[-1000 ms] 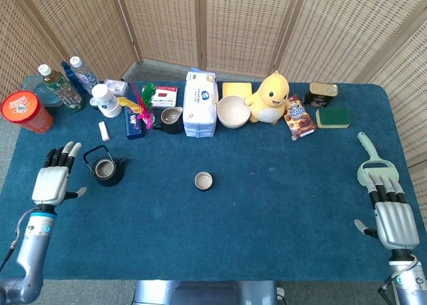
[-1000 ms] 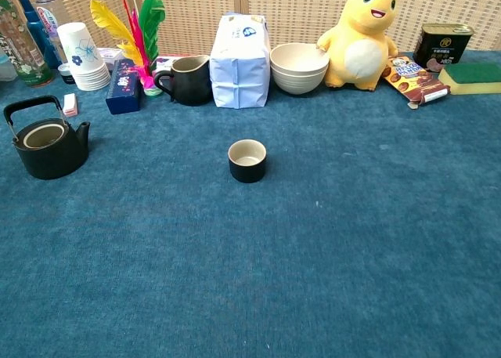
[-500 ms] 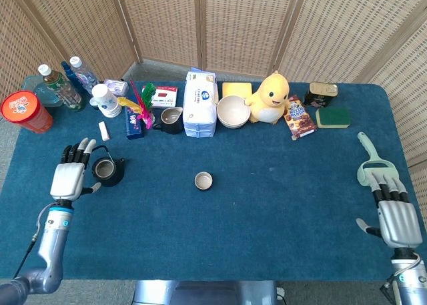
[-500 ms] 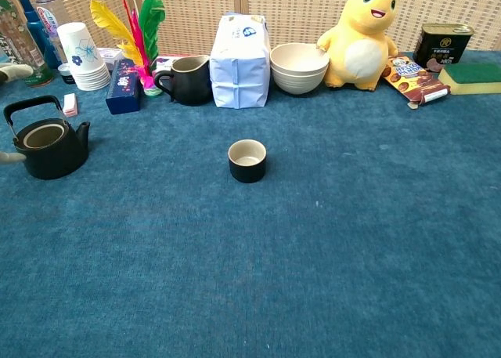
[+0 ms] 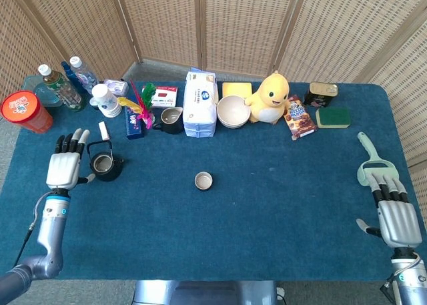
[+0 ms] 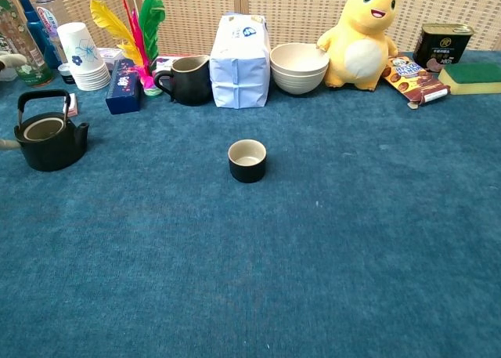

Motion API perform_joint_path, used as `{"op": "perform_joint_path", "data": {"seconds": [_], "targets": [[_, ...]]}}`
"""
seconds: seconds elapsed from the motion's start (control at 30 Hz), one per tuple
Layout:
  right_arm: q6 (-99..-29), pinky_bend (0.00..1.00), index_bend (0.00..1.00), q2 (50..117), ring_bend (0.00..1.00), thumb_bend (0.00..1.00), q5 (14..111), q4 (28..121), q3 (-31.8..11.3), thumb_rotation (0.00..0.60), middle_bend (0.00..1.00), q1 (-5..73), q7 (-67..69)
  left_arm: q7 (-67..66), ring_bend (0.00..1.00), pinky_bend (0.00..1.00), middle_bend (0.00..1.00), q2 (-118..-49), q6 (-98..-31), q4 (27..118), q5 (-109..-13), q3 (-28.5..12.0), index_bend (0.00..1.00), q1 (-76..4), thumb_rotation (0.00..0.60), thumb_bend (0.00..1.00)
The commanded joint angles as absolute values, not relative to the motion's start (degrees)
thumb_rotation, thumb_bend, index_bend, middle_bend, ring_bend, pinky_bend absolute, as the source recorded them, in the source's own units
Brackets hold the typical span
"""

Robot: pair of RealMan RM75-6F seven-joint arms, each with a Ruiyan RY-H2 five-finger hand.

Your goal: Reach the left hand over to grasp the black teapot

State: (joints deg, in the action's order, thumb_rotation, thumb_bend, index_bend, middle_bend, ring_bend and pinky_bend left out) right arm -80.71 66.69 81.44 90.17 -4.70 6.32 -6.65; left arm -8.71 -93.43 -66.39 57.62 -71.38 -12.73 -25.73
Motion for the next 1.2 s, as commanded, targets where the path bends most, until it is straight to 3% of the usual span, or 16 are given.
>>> {"op": "perform_joint_path", "data": {"seconds": [0.03,0.23,0.53,0.73,0.9,1.2], "targets": [[-80.43,0.0,0.0,66.9,0.0,0.0,81.3,90.07,-4.61,0.6,0.0,6.43,-7.09,-7.94,0.0,0.0,0.0,-93.57,-64.64,54.98,-70.2,-13.98,0.0,-27.06,0.6,0.0],[-80.03,0.0,0.0,67.55,0.0,0.0,81.09,90.09,-4.35,0.6,0.0,6.58,-8.41,-6.02,0.0,0.0,0.0,-93.69,-60.79,50.37,-69.25,-15.12,0.0,-29.79,0.6,0.0],[-79.73,0.0,0.0,67.68,0.0,0.0,80.6,90.06,-4.32,0.6,0.0,6.63,-8.87,1.59,0.0,0.0,0.0,-80.71,-55.29,65.2,-69.93,-13.83,0.0,-28.54,0.6,0.03],[-79.38,0.0,0.0,67.88,0.0,0.0,80.9,90.21,-4.1,0.6,0.0,6.88,-9.24,-0.4,0.0,0.0,0.0,-76.64,-53.38,70.0,-68.17,-14.41,0.0,-29.46,0.6,0.03],[-78.36,0.0,0.0,68.63,0.0,0.0,80.3,89.62,-4.13,0.6,0.0,7.41,-10.26,-5.14,0.0,0.0,0.0,-76.98,-46.65,68.87,-63.4,-15.26,0.0,-34.14,0.6,0.03],[-77.44,0.0,0.0,68.66,0.0,0.0,78.57,88.79,-4.95,0.6,0.0,7.83,-9.4,-14.3,0.0,0.01,0.0,-80.15,-42.26,66.46,-52.49,-16.39,0.0,-40.14,0.6,0.04]]}}
